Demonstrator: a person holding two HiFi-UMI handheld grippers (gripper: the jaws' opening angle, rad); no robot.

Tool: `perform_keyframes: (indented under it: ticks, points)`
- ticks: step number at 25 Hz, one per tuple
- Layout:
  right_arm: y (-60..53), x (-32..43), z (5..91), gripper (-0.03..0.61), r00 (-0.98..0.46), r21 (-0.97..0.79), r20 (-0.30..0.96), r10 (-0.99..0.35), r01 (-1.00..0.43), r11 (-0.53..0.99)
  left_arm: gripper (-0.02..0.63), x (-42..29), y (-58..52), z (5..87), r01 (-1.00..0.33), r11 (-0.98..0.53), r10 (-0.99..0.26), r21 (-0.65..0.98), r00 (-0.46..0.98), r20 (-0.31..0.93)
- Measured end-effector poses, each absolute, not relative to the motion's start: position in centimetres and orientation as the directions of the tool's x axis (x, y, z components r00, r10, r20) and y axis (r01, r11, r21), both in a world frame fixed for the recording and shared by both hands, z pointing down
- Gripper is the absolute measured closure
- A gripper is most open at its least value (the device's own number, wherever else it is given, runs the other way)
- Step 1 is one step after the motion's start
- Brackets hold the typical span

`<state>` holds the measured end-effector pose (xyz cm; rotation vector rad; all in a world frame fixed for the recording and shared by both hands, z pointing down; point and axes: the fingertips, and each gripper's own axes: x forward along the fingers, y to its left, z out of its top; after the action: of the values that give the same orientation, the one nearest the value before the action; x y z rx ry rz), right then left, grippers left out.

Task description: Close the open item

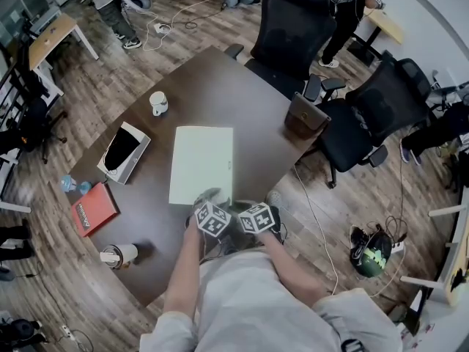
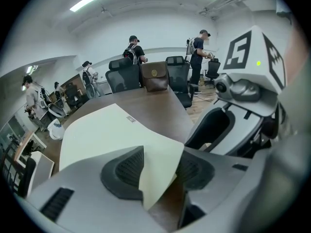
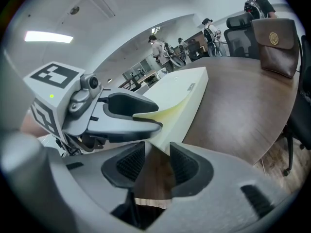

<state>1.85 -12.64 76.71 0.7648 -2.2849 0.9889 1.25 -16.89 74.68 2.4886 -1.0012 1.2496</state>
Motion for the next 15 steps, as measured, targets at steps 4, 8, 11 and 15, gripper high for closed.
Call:
perform_keyframes:
  ticks: [4, 8, 11, 15]
  points:
    - [-12.4, 2.0, 76.8, 0.410, -0.700, -0.470, 0.658, -0.277, -0.669, 0.575, 0.414, 1.4, -16.4, 74.7, -0.611, -0.786, -0.439, -0.089, 0.451, 0.777]
    - [-11.8, 2.3, 76.7, 0.390, -0.710, -0.478, 0.659, -0.249, -0.650, 0.590, 0.389, 1.7, -16.0, 74.8, -0.592, -0.805, -0.392, -0.040, 0.480, 0.785]
    - [-11.7, 3.3, 77.0, 0.380, -0.719, -0.488, 0.656, -0.232, -0.638, 0.596, 0.350, 2.2, -15.6, 74.8, -0.562, -0.827, -0.352, -0.015, 0.498, 0.792]
    - [-13.4, 5.3, 76.7, 0.399, -0.708, -0.518, 0.636, -0.308, -0.687, 0.510, 0.341, 2.0, -15.6, 74.5, -0.572, -0.820, -0.350, 0.009, 0.515, 0.782]
